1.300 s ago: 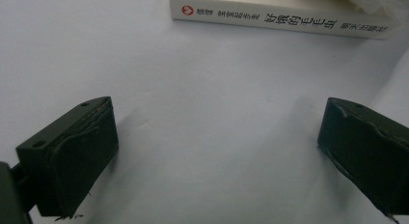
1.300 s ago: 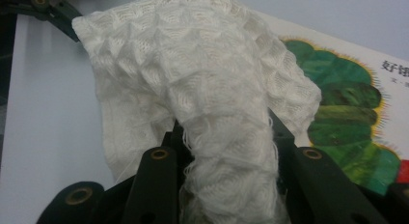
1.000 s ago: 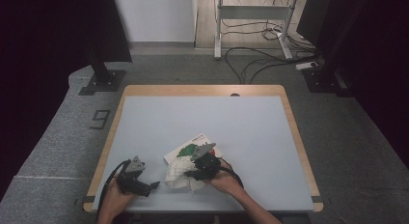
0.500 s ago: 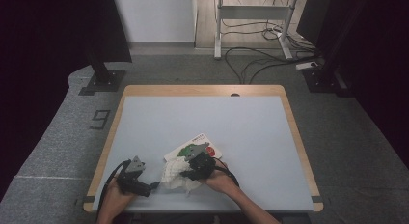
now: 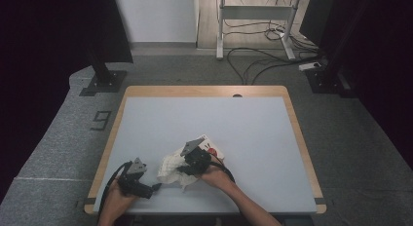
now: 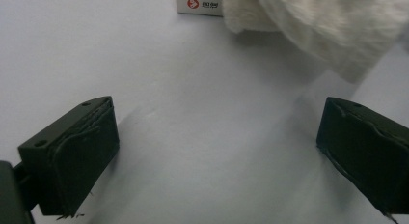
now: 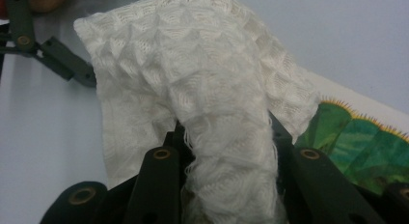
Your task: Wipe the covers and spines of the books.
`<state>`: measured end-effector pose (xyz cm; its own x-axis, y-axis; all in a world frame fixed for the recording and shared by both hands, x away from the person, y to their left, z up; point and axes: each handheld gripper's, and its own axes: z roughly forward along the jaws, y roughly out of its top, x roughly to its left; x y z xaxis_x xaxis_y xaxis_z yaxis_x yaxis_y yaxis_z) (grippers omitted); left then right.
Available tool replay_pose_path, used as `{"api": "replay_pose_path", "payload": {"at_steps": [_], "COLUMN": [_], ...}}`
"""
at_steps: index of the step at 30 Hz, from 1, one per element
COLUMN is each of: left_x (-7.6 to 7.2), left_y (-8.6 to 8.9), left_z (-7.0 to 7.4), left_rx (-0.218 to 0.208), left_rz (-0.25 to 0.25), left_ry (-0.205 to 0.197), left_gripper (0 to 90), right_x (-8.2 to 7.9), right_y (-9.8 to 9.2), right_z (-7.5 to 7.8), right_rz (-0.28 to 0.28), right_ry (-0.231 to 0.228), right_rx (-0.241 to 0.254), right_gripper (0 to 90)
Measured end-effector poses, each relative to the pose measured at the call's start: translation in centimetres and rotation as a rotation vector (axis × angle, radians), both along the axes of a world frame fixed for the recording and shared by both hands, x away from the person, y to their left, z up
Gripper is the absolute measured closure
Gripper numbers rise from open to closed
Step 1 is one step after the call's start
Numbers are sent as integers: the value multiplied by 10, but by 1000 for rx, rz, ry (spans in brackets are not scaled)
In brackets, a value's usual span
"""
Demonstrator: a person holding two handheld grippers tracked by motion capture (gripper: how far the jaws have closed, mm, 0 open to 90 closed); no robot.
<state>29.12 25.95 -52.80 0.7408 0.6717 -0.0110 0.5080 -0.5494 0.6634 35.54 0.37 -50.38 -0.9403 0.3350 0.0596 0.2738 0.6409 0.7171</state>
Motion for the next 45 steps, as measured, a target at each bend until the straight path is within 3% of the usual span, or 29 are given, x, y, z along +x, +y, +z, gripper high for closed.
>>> {"api": "replay_pose_path", "payload": {"at_steps": [7,19,45], "left_x": [0,0,0], "left_y": [0,0,0], "left_z": [0,0,0], "left_rx": [0,0,-1], "left_rz": [1,1,1], "left_ry": [-1,-1,0], "left_gripper": [9,8,8], "right_x": [4,12,43], "right_y": [3,-12,-68], "right_z": [0,0,-4], "right_rz": [-6,-54,-232], "right_ry": [-14,-23,-36], "right_rx": [-14,-21,-35], "right_gripper": [671,676,678]}}
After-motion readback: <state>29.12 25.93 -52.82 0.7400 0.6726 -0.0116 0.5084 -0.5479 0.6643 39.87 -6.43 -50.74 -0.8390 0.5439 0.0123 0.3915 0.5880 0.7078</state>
